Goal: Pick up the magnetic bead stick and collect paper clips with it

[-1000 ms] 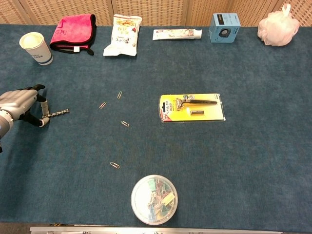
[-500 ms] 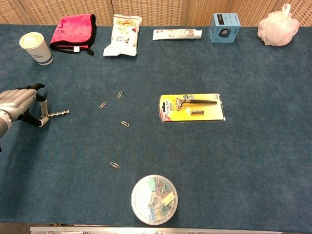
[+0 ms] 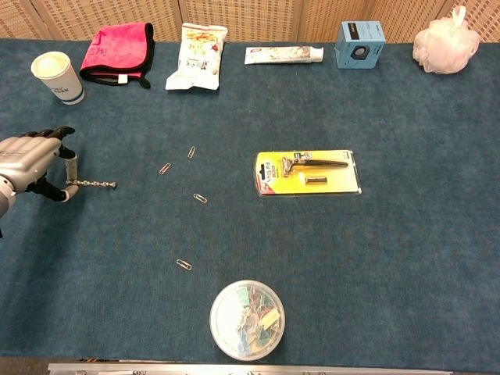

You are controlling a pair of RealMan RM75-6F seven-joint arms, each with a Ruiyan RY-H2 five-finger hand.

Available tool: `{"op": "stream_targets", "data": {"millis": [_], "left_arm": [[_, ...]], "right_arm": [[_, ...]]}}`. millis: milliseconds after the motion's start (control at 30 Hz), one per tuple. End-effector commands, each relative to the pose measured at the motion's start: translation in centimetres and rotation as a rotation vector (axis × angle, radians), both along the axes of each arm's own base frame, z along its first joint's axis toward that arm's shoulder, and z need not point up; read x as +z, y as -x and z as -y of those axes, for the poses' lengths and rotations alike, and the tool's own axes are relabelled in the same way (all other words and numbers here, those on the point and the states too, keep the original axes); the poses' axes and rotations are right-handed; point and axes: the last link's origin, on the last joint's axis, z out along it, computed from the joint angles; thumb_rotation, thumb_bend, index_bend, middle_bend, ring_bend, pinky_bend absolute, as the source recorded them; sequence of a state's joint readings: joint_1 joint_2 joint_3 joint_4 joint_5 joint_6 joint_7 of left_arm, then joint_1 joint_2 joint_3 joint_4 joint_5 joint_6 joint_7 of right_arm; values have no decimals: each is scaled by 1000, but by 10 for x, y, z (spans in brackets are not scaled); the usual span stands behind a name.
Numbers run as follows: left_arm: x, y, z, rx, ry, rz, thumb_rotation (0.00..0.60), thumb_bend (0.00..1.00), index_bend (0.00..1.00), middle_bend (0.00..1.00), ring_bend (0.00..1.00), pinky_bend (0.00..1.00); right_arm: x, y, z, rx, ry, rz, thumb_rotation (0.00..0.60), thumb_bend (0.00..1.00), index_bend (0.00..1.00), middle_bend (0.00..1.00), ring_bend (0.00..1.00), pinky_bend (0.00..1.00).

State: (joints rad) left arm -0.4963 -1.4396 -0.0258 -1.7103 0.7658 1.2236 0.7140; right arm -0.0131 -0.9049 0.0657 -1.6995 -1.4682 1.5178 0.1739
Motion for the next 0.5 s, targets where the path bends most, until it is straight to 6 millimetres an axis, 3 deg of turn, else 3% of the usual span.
{"op": "stream_targets", "data": {"millis": [33, 500], "left_arm": [[1, -2, 2, -10, 1, -8, 600, 372, 536, 0, 0, 56], [6, -23, 16, -84, 2, -37, 600, 372, 541, 0, 0, 56]], "right_arm": [[1, 0, 0, 1, 1, 1, 600, 12, 190, 185, 121, 317], [2, -1, -3, 12, 4, 6, 600, 12, 190, 185, 121, 317]]}}
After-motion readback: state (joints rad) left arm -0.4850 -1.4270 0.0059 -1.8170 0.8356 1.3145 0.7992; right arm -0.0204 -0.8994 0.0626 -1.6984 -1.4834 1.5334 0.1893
